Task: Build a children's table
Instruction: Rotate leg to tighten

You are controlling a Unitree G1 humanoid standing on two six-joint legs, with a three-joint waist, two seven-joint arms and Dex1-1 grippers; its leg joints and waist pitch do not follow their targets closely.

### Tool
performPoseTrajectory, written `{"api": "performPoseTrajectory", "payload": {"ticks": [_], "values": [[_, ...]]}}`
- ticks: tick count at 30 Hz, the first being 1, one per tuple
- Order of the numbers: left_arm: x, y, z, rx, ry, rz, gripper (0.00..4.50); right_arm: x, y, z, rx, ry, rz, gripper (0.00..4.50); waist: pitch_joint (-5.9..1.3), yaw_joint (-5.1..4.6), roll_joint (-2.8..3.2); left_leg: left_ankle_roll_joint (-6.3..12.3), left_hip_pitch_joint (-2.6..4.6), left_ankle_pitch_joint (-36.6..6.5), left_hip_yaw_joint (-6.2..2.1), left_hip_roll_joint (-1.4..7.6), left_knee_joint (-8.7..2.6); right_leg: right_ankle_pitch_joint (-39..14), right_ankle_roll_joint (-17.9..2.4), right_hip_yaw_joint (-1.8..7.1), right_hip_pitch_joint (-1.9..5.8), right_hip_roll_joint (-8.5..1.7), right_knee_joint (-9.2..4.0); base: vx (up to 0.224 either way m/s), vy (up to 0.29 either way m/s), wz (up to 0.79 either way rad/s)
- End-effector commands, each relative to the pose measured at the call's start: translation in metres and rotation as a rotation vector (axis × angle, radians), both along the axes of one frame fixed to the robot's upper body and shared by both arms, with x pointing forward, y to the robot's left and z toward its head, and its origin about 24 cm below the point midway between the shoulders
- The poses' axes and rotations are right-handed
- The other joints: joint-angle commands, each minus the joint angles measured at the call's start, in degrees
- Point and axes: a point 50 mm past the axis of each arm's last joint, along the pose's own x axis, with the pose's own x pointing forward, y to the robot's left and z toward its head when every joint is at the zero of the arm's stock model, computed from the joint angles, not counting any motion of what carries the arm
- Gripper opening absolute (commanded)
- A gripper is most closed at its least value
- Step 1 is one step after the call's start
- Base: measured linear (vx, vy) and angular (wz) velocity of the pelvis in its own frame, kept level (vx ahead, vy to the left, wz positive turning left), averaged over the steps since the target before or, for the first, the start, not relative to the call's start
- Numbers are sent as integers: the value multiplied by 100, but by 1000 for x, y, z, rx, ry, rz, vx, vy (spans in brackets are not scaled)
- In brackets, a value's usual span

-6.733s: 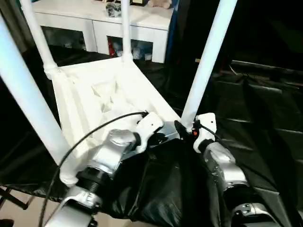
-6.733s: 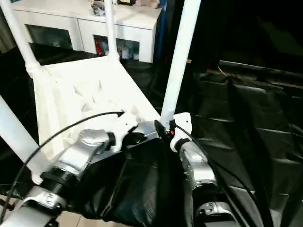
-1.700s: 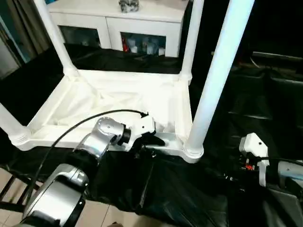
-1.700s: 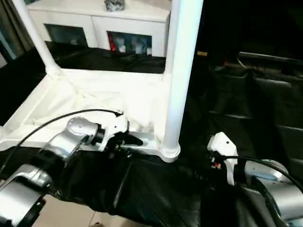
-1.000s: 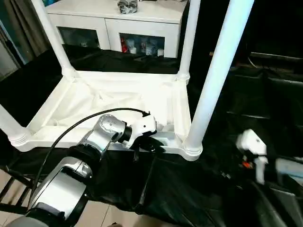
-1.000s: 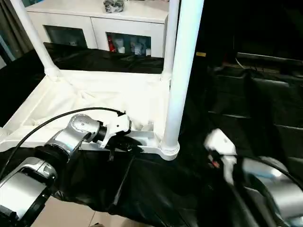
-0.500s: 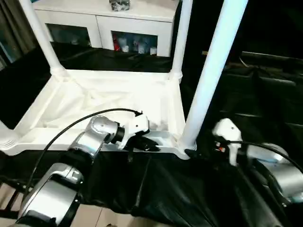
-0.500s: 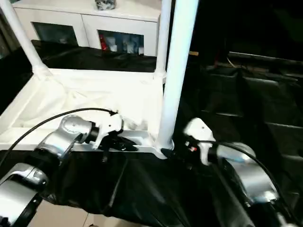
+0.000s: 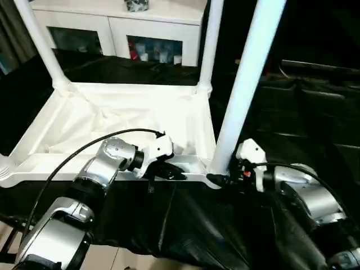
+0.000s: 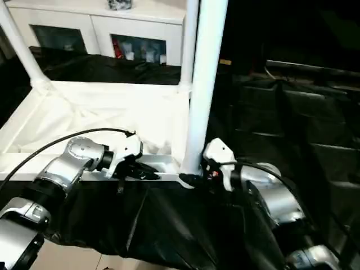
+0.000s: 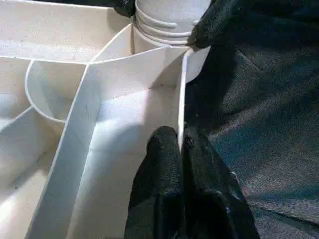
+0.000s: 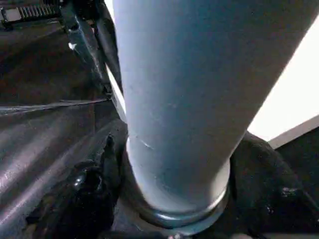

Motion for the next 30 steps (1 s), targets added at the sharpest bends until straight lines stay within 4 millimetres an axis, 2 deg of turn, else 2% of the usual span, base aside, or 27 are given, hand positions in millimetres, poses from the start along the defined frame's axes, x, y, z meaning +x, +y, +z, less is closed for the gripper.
{"api": "performPoseTrajectory", "payload": {"ticks": [1,2,3,7,9,10,12,13,14,16,17,19,20,21,24,26,27,28,30], "values": [[-6,8,-12,17,63,42,0,5,0,0,4,-6,-32,280,-345,80,-86,350,-71,-951,64,-45,-358,-1208,-1303,152,364,-241,-420,0,0,0],[-5,8,-13,20,60,60,0,5,2,-2,21,0,-43,276,-345,78,-90,340,-72,-968,63,-44,-358,-1226,-1295,152,364,-240,-421,0,0,0],[-4,6,-14,21,49,86,0,5,5,-5,45,8,-64,273,-347,70,-68,327,-64,-997,64,-41,-359,-1226,-1308,155,358,-240,-423,0,0,0],[-1,-1,-17,6,30,154,0,4,11,-14,91,18,-144,271,-343,64,-73,260,-45,-1069,63,-44,-367,-1381,-1273,152,347,-233,-446,0,0,0],[-2,-15,-23,4,28,202,0,3,19,-26,126,31,-269,271,-336,78,-53,231,-37,-1107,69,-42,-365,-1435,-1276,156,317,-240,-460,0,0,0],[-4,-27,-27,-2,21,238,0,3,26,-34,148,39,-353,270,-342,68,-72,200,-36,-1103,69,-42,-375,-1469,-1240,158,322,-233,-463,0,0,0],[-6,-39,-31,-13,28,255,0,2,33,-40,163,48,-413,270,-331,53,-71,159,-34,-1127,71,-45,-387,-1527,-1201,159,301,-226,-480,0,0,0],[-10,-52,-34,-24,41,255,0,1,42,-45,174,56,-459,270,-316,52,-73,148,-15,-1290,67,-43,-411,-1766,-1127,150,292,-219,-513,0,0,0],[-11,-56,-35,-26,42,257,0,1,45,-46,174,55,-473,270,-305,34,-78,145,-8,-1417,65,-45,-420,-1950,-1073,147,282,-215,-536,0,0,0],[-19,-84,-40,-44,59,252,0,1,72,-48,193,47,-537,270,-265,-5,-70,75,43,-1977,36,-72,-449,-2928,-743,125,219,-219,-642,0,0,0],[-20,-89,-41,-47,61,251,0,0,79,-46,208,44,-530,270,-273,-19,-69,46,88,-2199,13,-87,-443,-3394,-545,109,185,-225,-706,0,0,0],[-21,-94,-41,-48,54,247,0,0,89,-41,219,5,-490,270,-282,-26,-68,58,96,-2362,-26,-84,-462,-3607,-377,86,182,-227,-749,0,0,0],[-20,-94,-40,-46,50,246,0,0,89,-39,233,-3,-485,270,-290,-34,-81,74,83,-2369,-30,-90,-468,-3599,-335,78,196,-224,-759,0,0,0],[-19,-91,-39,-44,46,243,0,1,86,-36,252,-15,-478,339,-309,-27,-84,118,64,-2332,-39,-96,-481,-3552,-288,78,212,-230,-760,0,0,0],[-18,-87,-38,-41,41,245,0,3,81,-33,267,-31,-470,342,-321,-15,-100,215,31,-2212,-34,-99,-502,-3343,-307,96,214,-229,-756,0,0,0],[-17,-79,-36,-47,40,220,0,5,69,-28,281,-52,-437,368,-336,-3,-135,288,2,-2109,-32,-99,-510,-3177,-345,105,230,-234,-734,0,0,0],[-18,-71,-35,-52,44,195,0,6,59,-24,275,-65,-400,368,-344,9,-147,358,1,-2038,-26,-89,-512,-3009,-412,111,235,-238,-721,0,0,0],[-18,-62,-34,-53,51,174,0,8,48,-20,259,-83,-364,388,-356,10,-145,428,-39,-1908,-22,-81,-515,-2766,-493,115,271,-243,-685,0,0,0],[-20,-54,-33,-55,56,142,0,8,40,-17,242,-95,-312,392,-362,23,-142,490,-43,-1727,3,-70,-502,-2412,-656,128,269,-252,-656,0,0,0]]}}
